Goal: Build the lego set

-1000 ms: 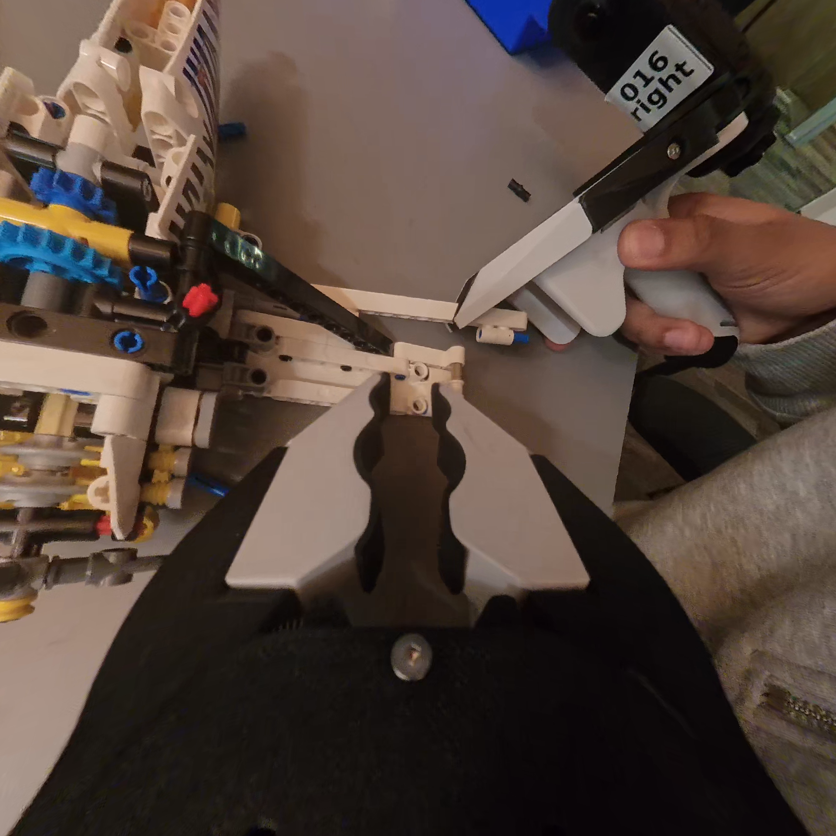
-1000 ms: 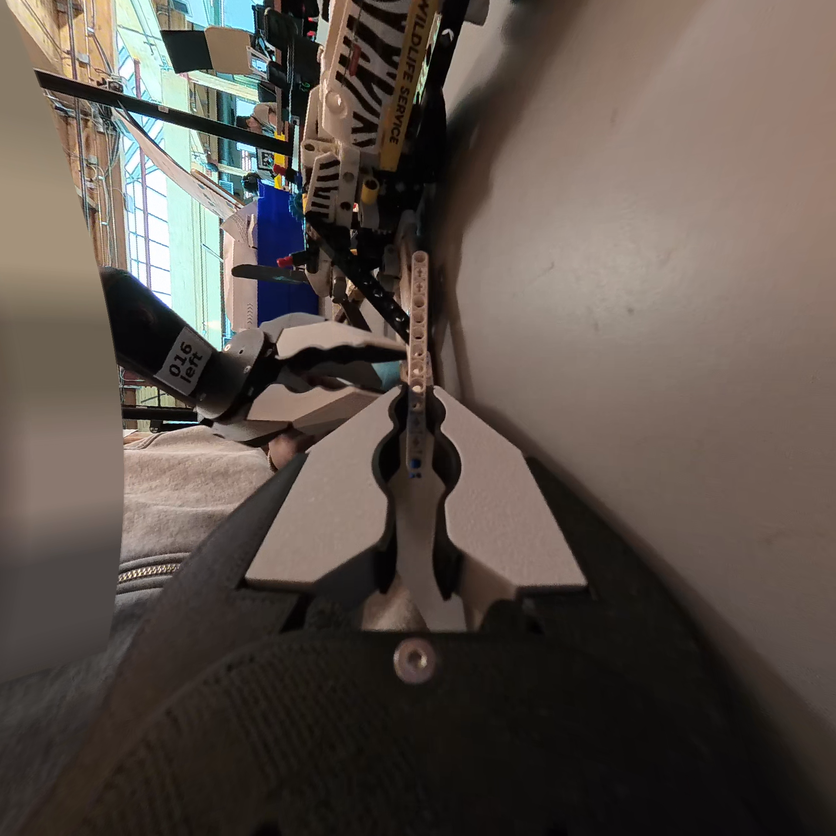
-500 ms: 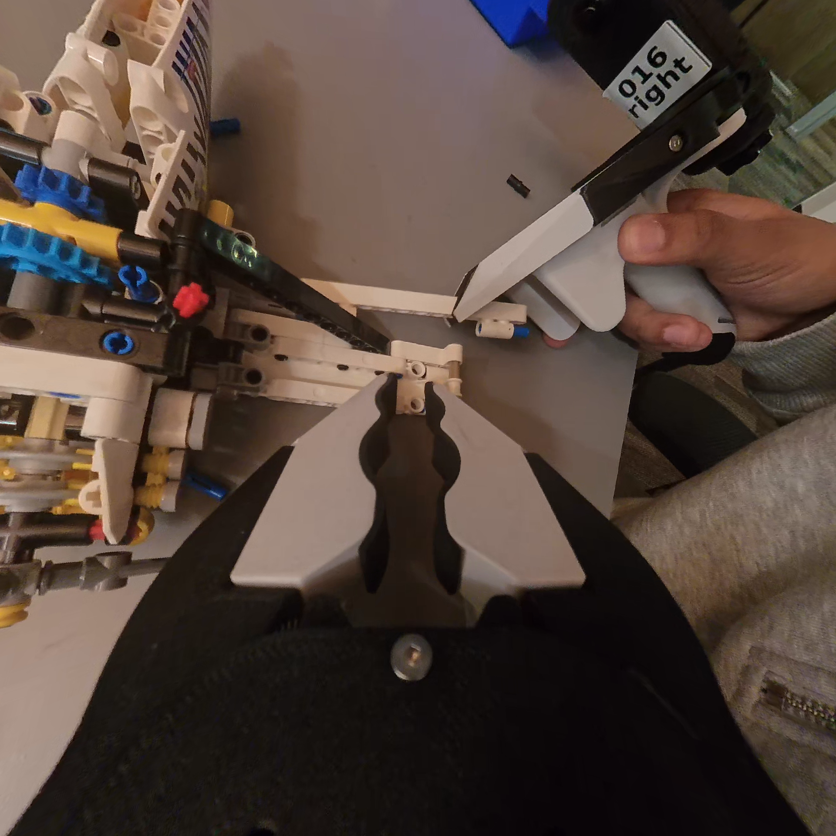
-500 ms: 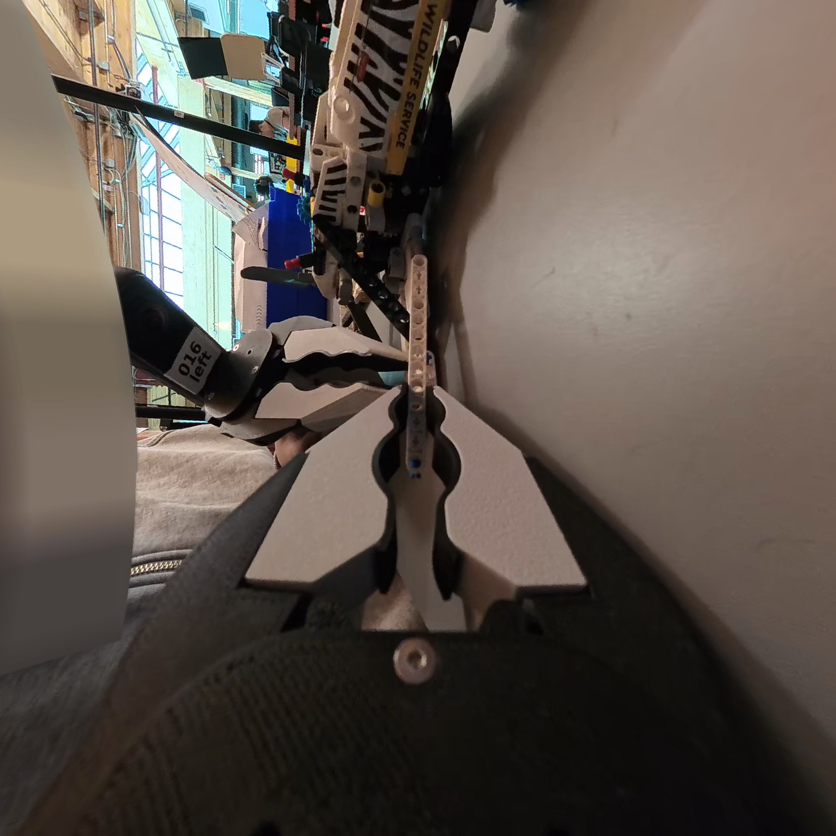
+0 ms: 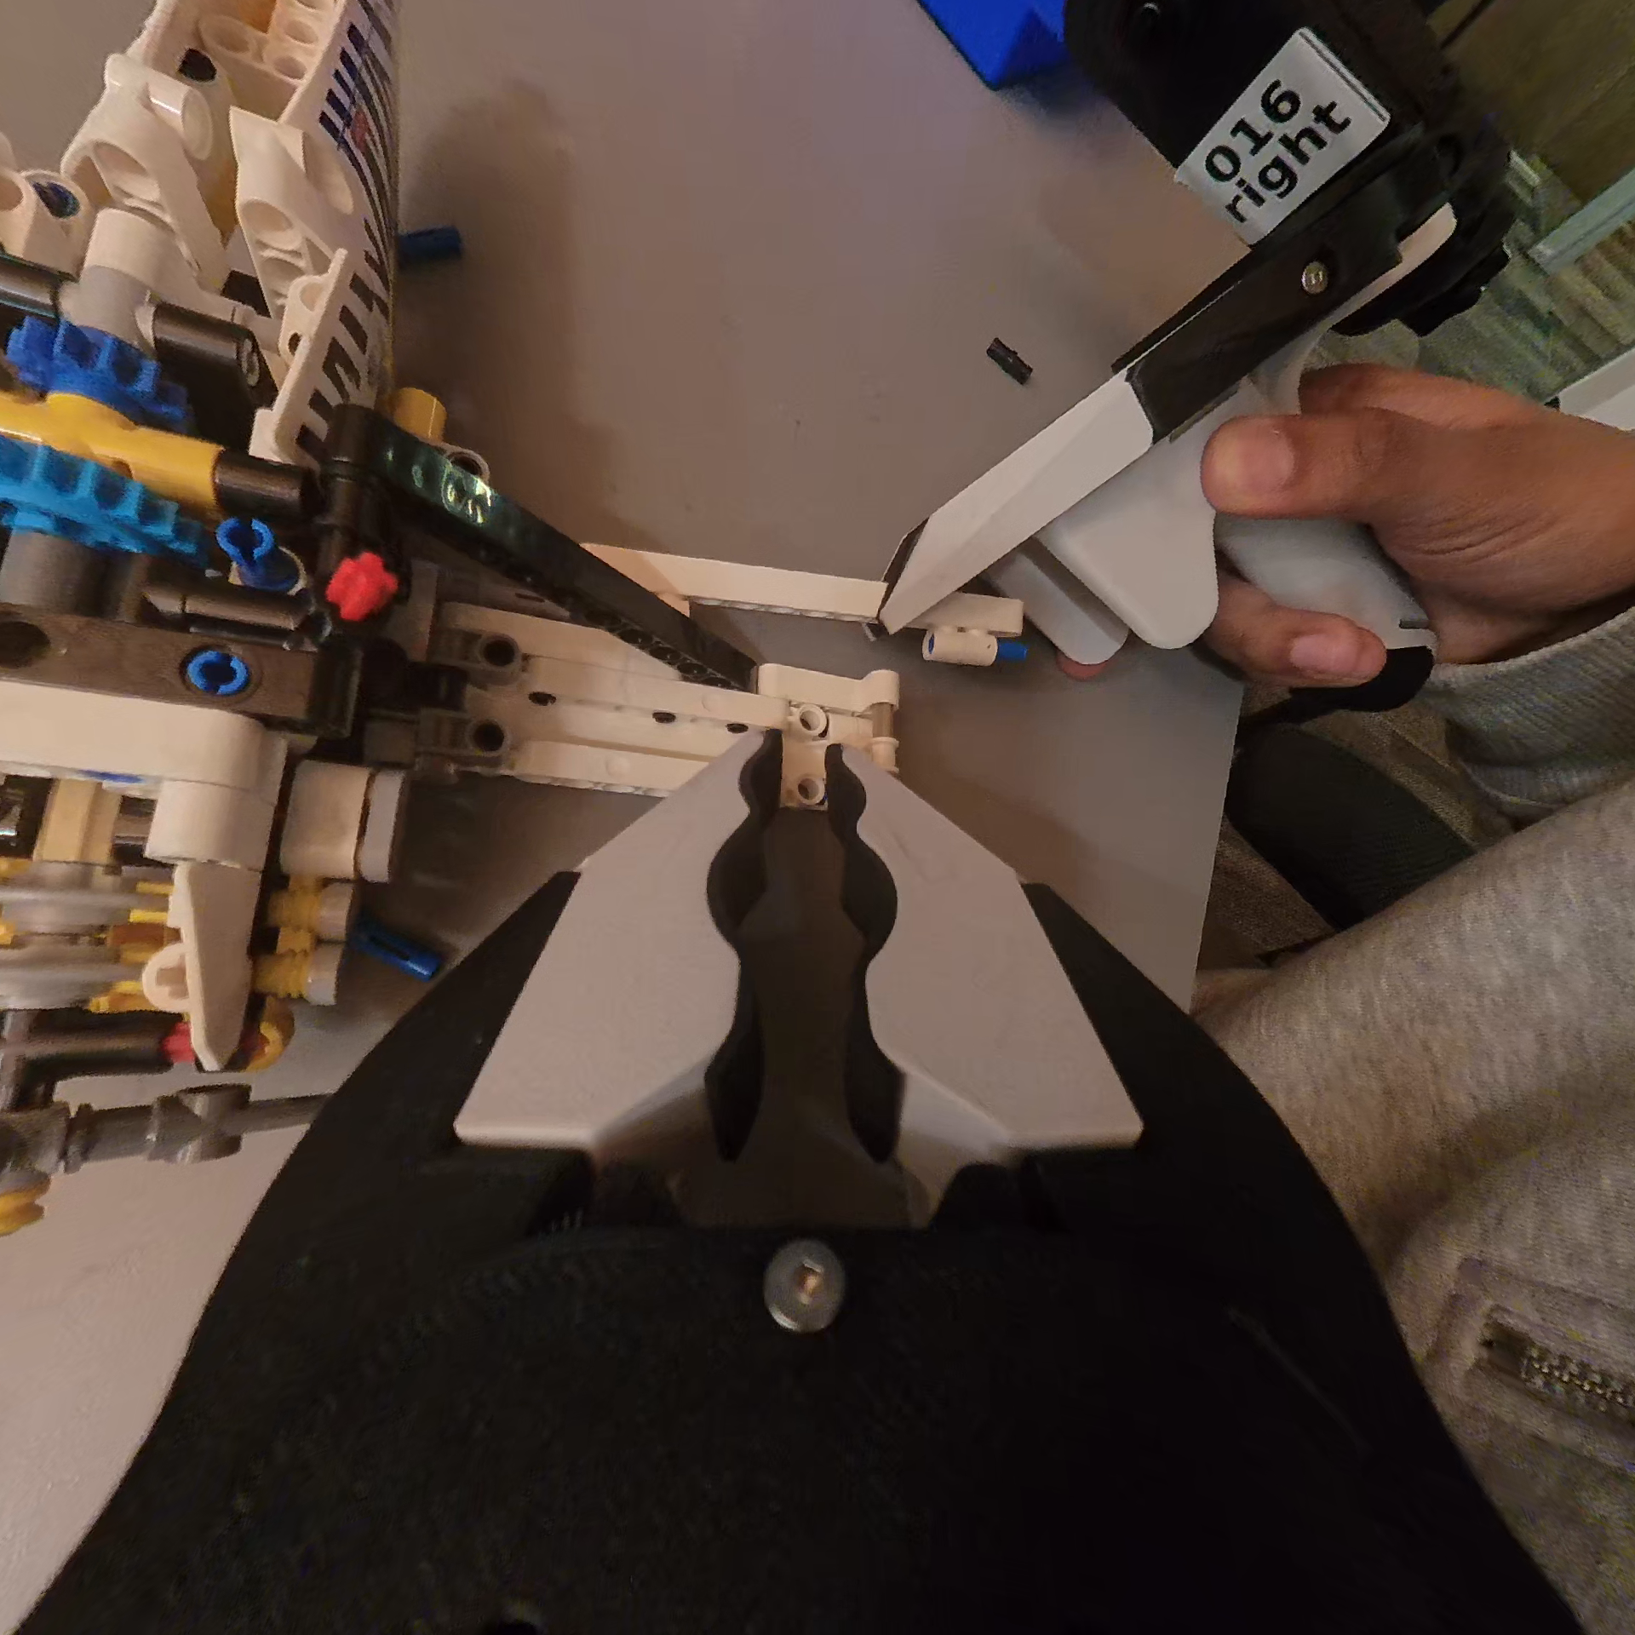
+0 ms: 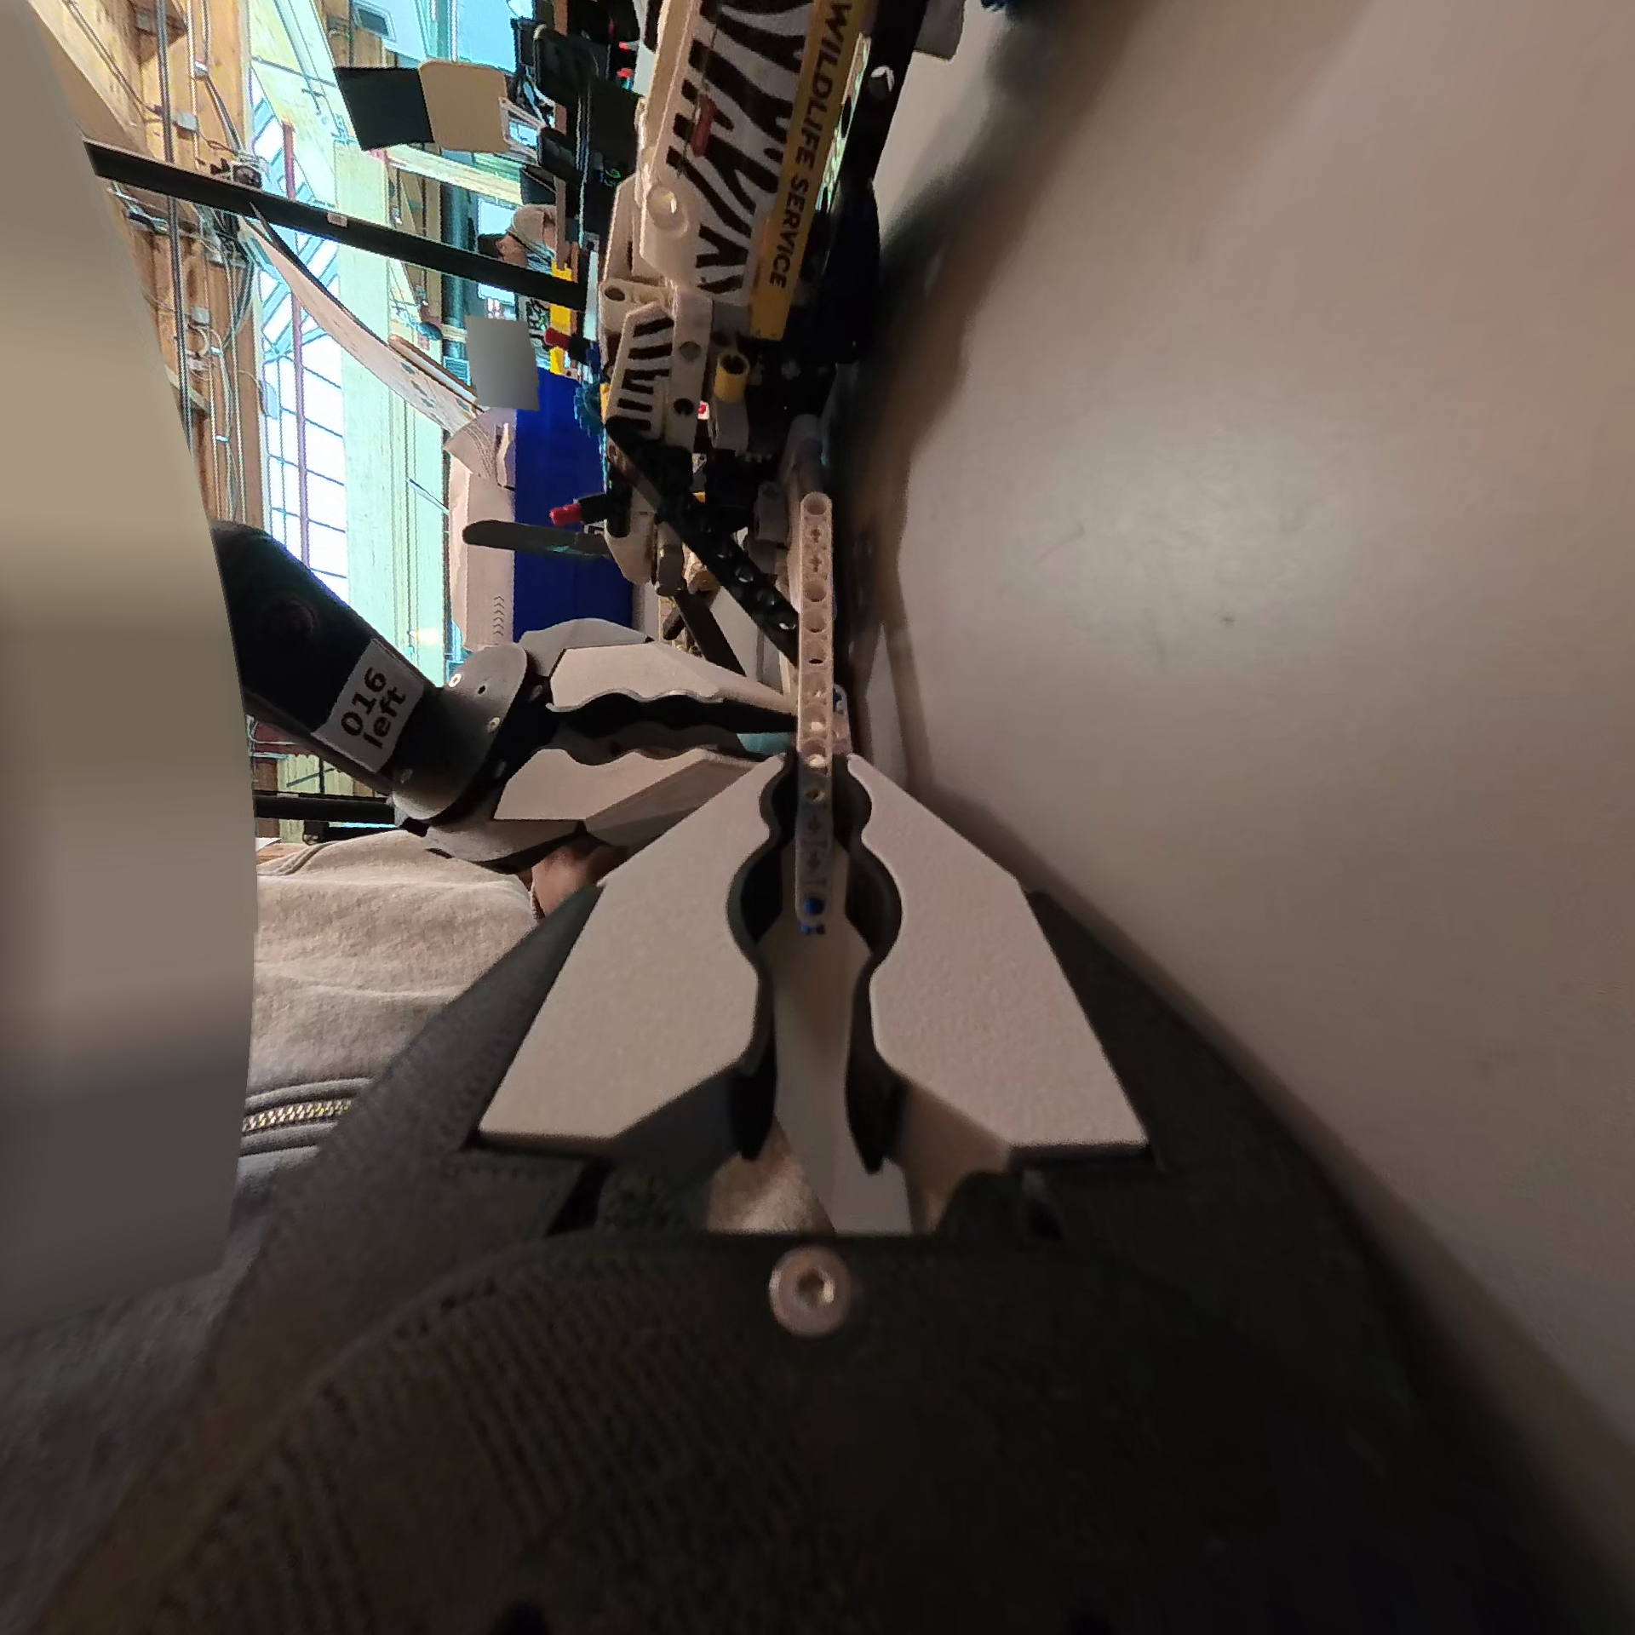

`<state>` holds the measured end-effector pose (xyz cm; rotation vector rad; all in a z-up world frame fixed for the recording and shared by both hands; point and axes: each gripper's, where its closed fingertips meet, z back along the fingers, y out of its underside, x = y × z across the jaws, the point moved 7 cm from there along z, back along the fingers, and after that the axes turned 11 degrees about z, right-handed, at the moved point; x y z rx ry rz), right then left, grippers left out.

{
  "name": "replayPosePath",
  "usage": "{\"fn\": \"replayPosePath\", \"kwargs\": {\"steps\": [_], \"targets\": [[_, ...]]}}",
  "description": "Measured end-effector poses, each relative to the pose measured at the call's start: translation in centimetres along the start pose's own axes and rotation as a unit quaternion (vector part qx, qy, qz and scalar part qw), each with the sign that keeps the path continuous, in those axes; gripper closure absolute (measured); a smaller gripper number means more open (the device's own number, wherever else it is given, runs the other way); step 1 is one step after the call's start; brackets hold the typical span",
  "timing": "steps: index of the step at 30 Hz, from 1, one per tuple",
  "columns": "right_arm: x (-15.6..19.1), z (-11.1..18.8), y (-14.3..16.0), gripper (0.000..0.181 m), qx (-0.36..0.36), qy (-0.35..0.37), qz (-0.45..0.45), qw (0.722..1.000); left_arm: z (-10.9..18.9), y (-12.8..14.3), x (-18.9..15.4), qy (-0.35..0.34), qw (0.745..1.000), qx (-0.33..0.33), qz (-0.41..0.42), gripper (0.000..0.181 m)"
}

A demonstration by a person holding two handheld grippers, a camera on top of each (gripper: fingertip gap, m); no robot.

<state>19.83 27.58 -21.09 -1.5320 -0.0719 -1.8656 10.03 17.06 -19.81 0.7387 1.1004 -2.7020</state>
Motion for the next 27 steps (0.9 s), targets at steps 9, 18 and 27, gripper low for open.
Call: {"fn": "replayPosePath", "kwargs": {"steps": [9, 18, 27], "targets": [[0.01, -0.11, -0.09, 0.175, 0.002, 0.005, 0.002, 1.000, -0.13, 0.08, -0.25, 0.009, 1.000, 0.005, -0.006, 0.181], [-0.01, -0.20, -0.20, 0.176, -0.001, 0.003, 0.002, 1.000, -0.19, 0.08, -0.24, 0.011, 1.000, 0.005, -0.002, 0.181], [-0.06, -0.25, -0.32, 0.176, -0.006, 0.001, 0.002, 1.000, -0.23, 0.07, -0.25, 0.012, 1.000, 0.006, -0.001, 0.181]]}}
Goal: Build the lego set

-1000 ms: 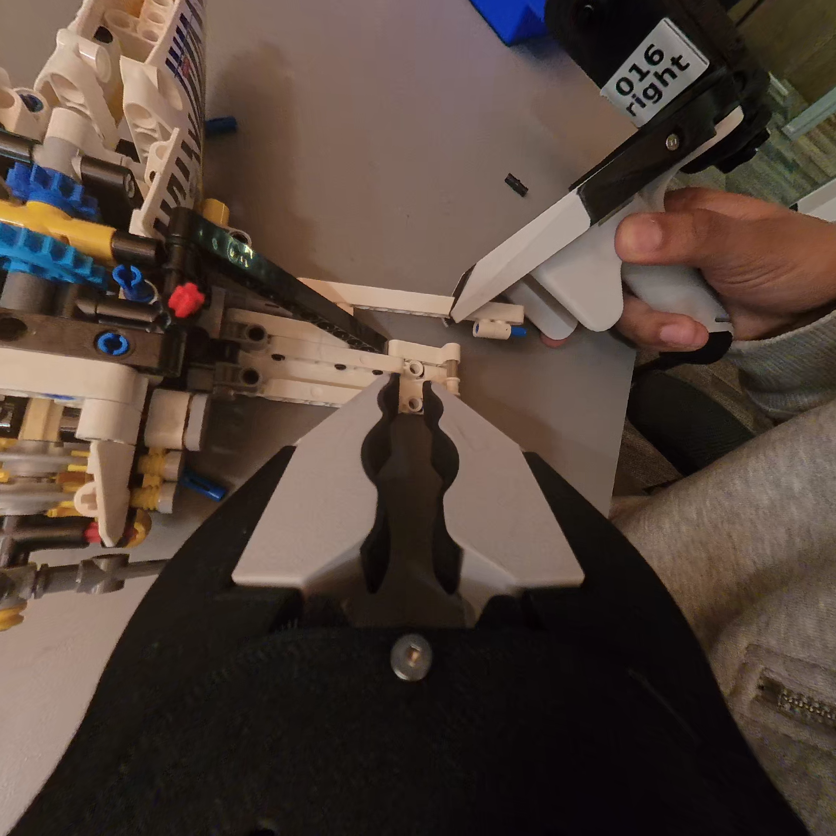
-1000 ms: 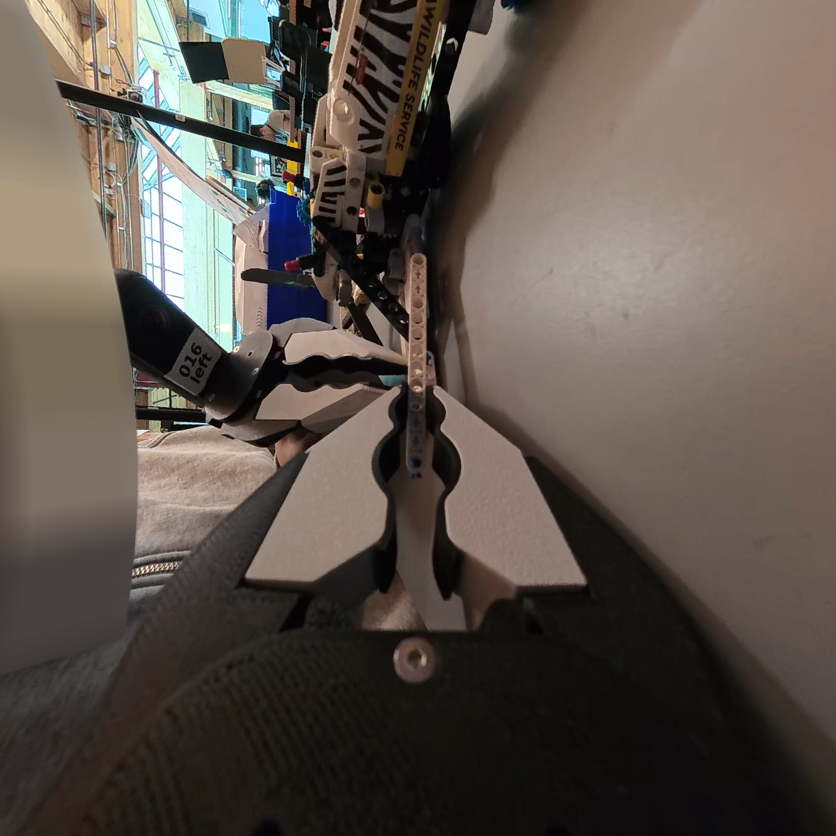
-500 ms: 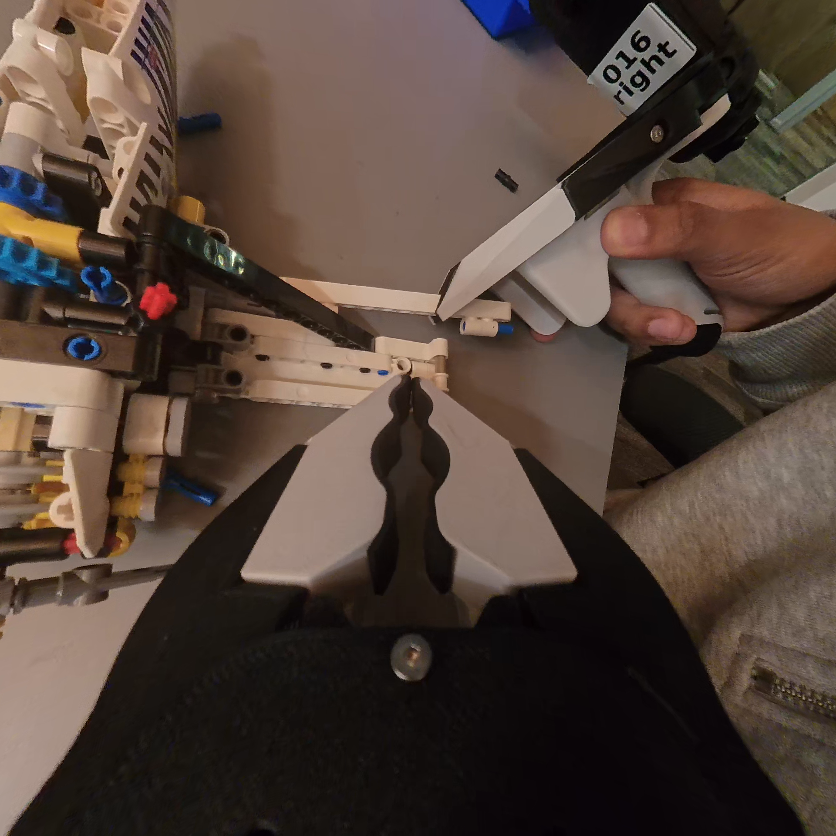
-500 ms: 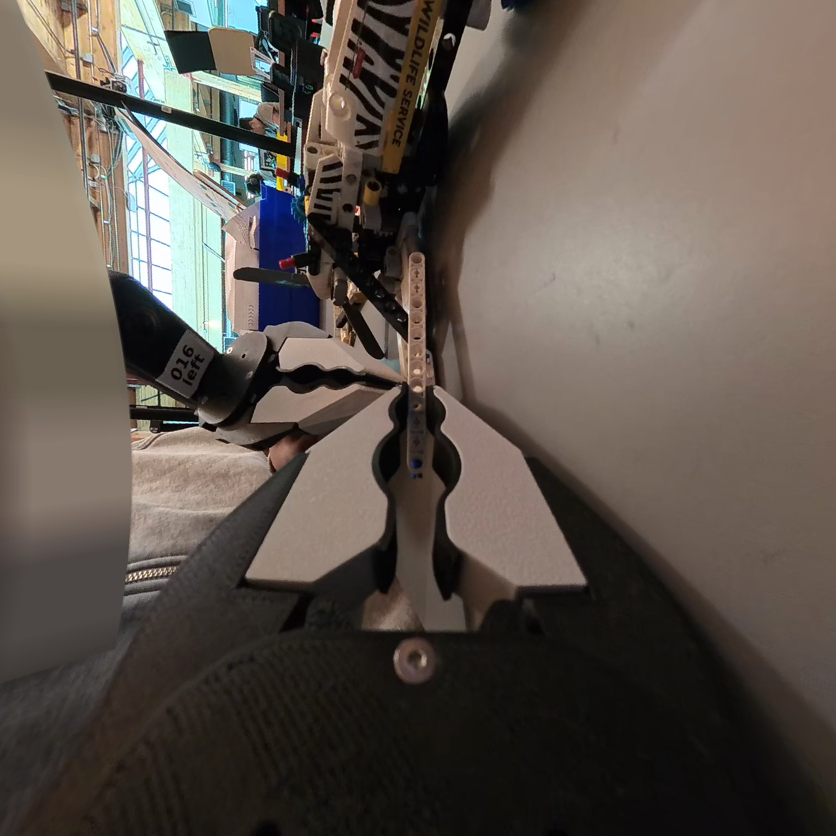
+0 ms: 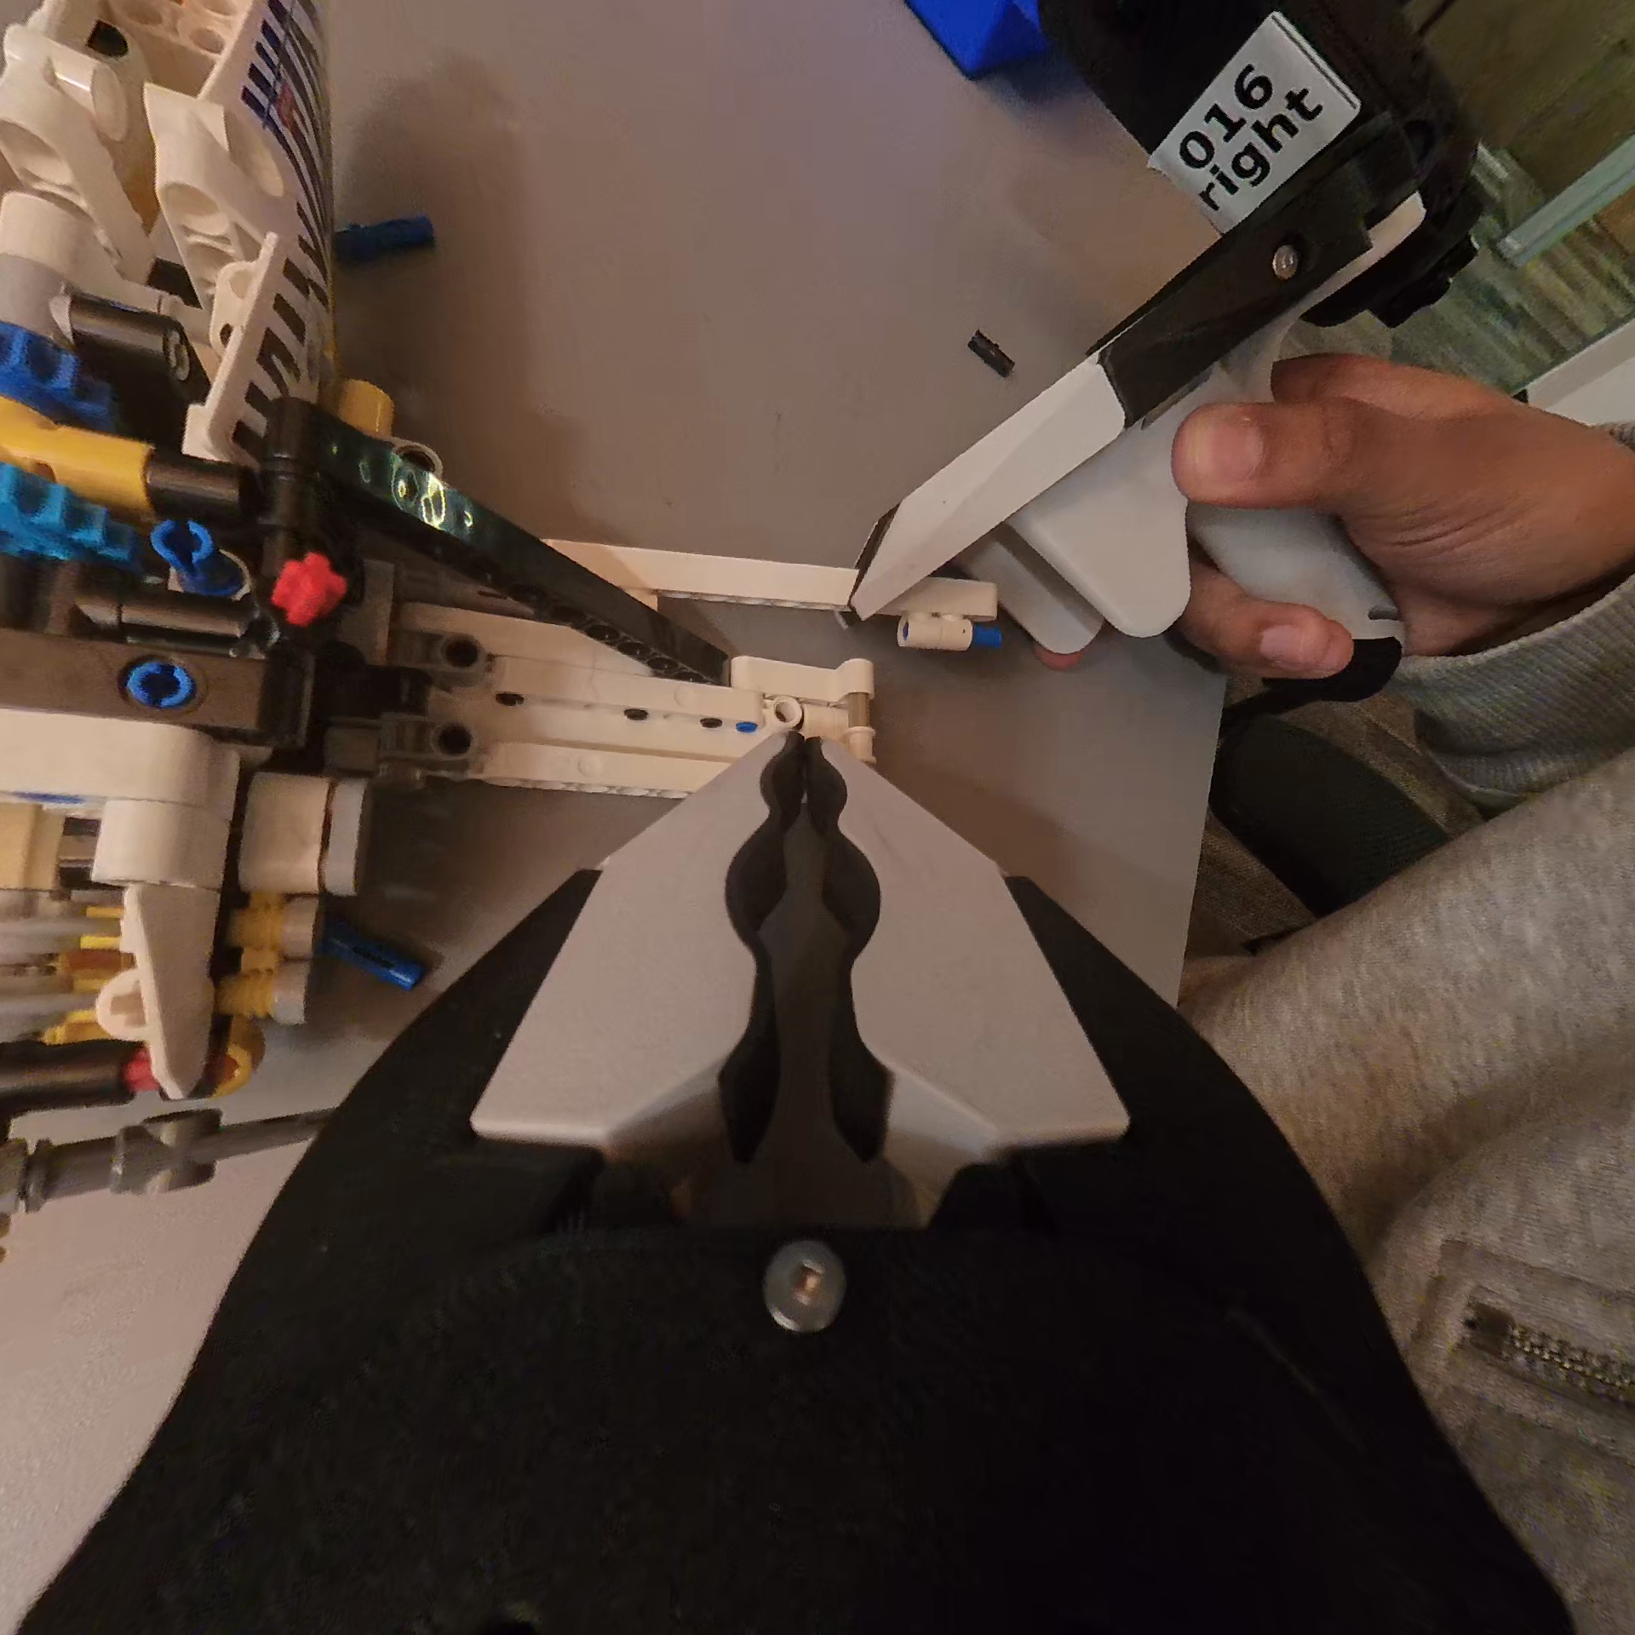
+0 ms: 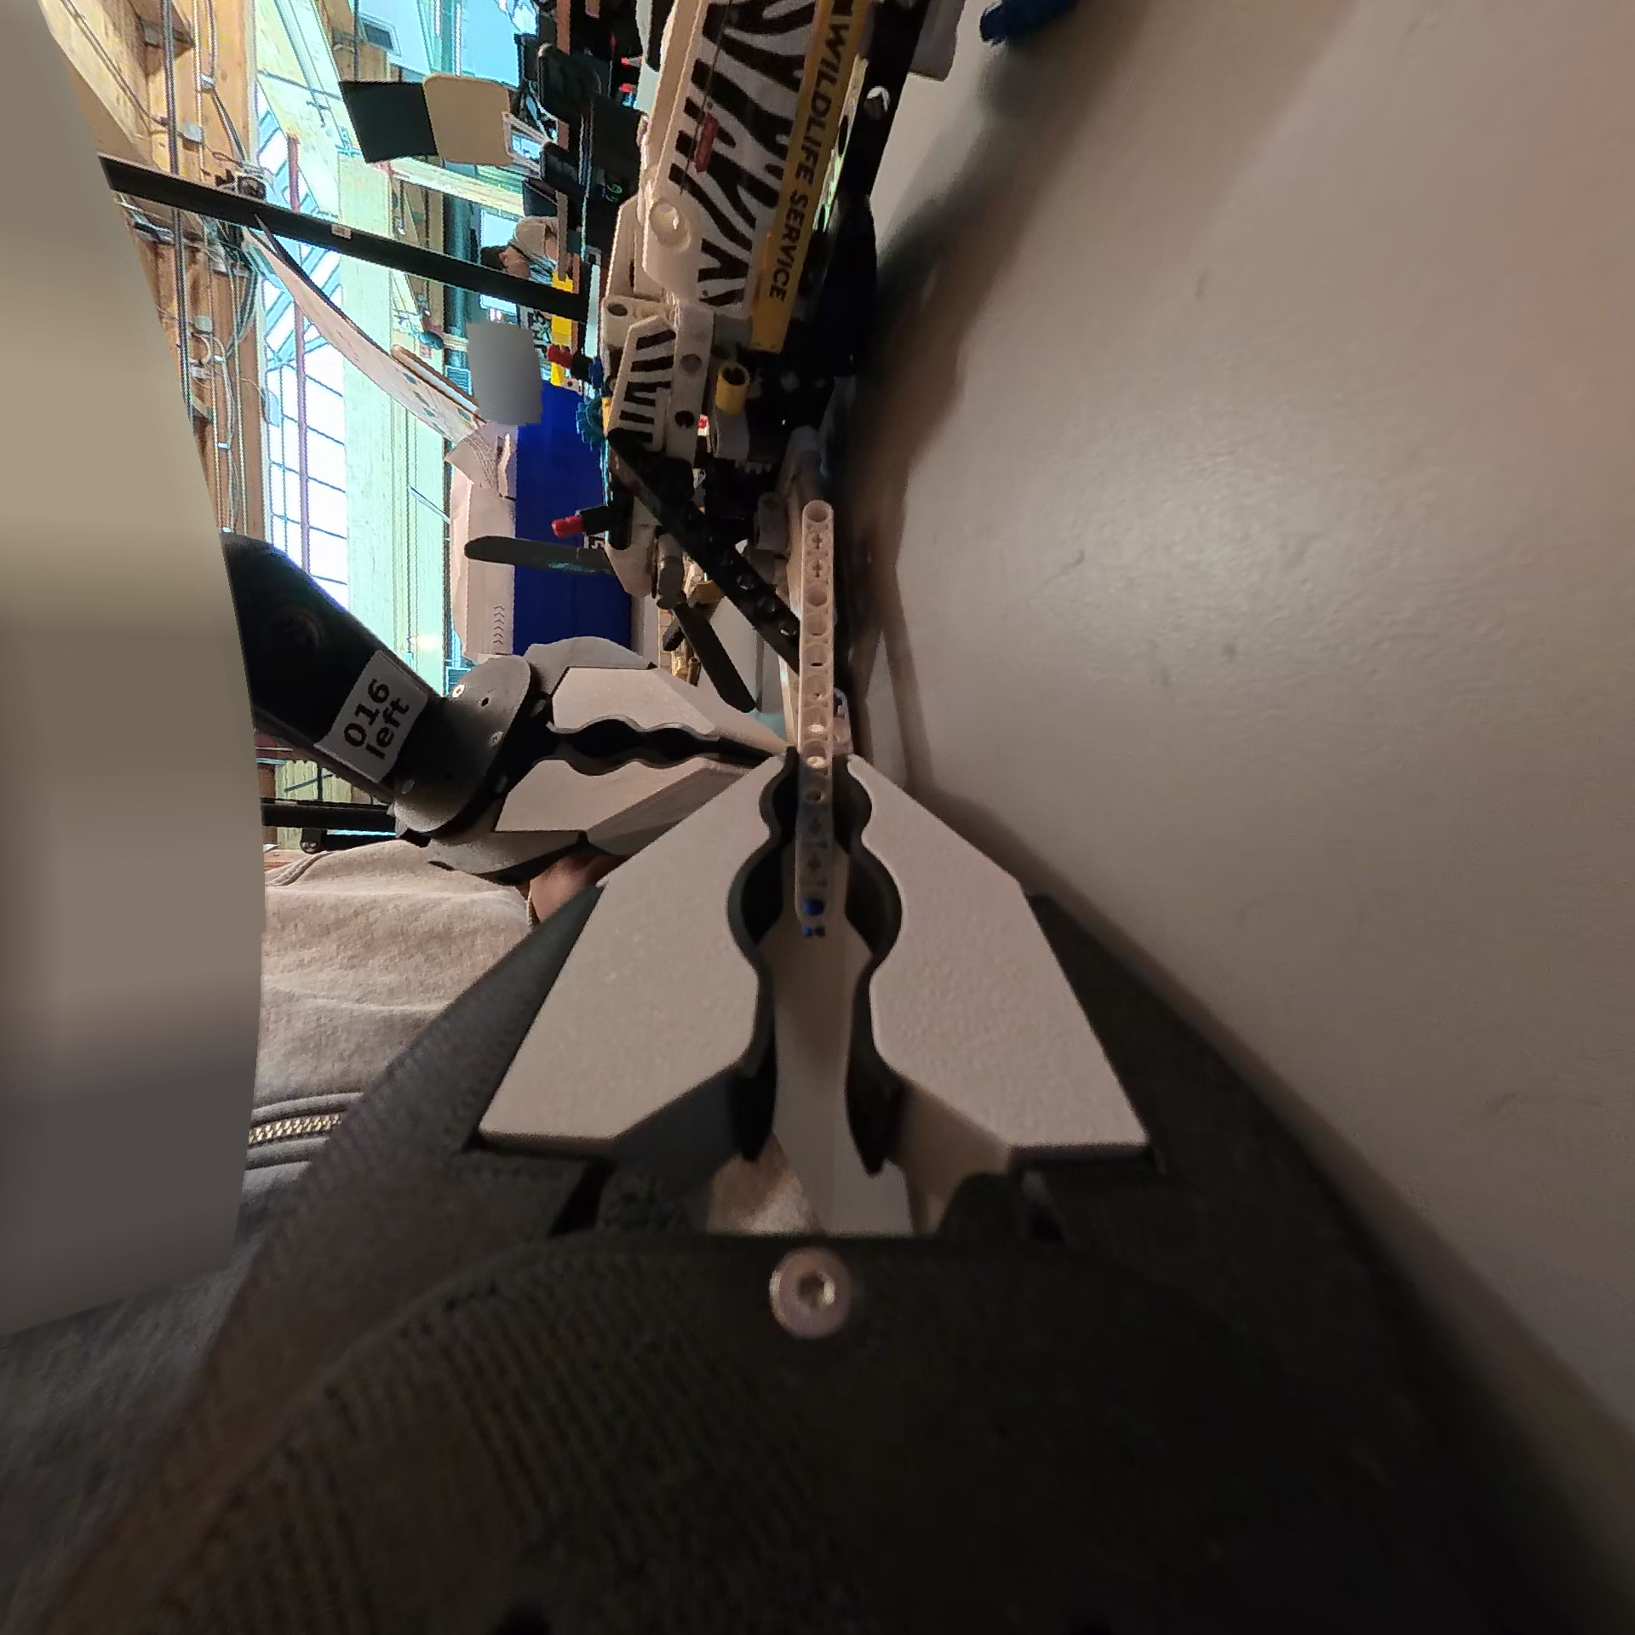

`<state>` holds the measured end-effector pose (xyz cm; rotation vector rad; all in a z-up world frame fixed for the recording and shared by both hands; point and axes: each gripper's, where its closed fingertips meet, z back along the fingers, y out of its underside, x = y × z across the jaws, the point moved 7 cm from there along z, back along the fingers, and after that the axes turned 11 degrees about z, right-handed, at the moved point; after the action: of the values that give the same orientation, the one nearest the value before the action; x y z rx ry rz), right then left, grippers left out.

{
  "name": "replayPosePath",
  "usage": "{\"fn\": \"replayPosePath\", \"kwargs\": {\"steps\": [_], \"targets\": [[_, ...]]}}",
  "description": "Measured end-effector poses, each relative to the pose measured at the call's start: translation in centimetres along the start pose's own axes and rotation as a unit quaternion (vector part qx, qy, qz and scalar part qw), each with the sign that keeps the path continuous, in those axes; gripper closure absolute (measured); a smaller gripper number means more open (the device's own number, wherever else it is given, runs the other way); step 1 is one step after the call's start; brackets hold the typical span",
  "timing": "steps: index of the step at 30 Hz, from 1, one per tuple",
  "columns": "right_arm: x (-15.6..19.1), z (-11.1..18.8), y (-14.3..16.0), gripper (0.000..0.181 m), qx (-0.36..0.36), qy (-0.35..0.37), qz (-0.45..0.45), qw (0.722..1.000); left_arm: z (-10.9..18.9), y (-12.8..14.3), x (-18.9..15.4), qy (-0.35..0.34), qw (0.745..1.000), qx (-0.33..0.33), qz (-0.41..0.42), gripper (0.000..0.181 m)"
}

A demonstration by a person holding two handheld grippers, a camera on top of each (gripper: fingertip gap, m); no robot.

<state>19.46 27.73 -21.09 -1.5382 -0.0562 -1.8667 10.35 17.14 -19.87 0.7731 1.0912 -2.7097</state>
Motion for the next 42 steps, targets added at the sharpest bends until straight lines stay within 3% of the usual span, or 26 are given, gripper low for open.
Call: {"fn": "replayPosePath", "kwargs": {"steps": [13, 23, 26, 34, 42], "targets": [[0.4, 0.3, 0.2, 0.175, -0.020, 0.024, 0.026, 0.999, 0.3, 0.2, -0.1, -0.014, 1.000, -0.003, -0.012, 0.181], [0.7, 2.1, 0.6, 0.176, -0.108, 0.117, 0.101, 0.982, 2.3, 1.4, 0.2, -0.080, 0.996, -0.004, -0.048, 0.181], [1.0, 1.7, 1.0, 0.176, -0.111, 0.144, 0.125, 0.975, 3.6, 1.9, 0.1, -0.096, 0.993, -0.016, -0.062, 0.181], [1.5, 0.5, 2.0, 0.175, -0.113, 0.139, 0.134, 0.975, 9.9, 2.4, -0.3, -0.048, 0.991, -0.128, -0.017, 0.181], [2.0, -0.1, 2.6, 0.176, -0.085, 0.157, 0.180, 0.967, 14.5, 5.2, 0.9, -0.062, 0.981, -0.186, -0.013, 0.179]]}}
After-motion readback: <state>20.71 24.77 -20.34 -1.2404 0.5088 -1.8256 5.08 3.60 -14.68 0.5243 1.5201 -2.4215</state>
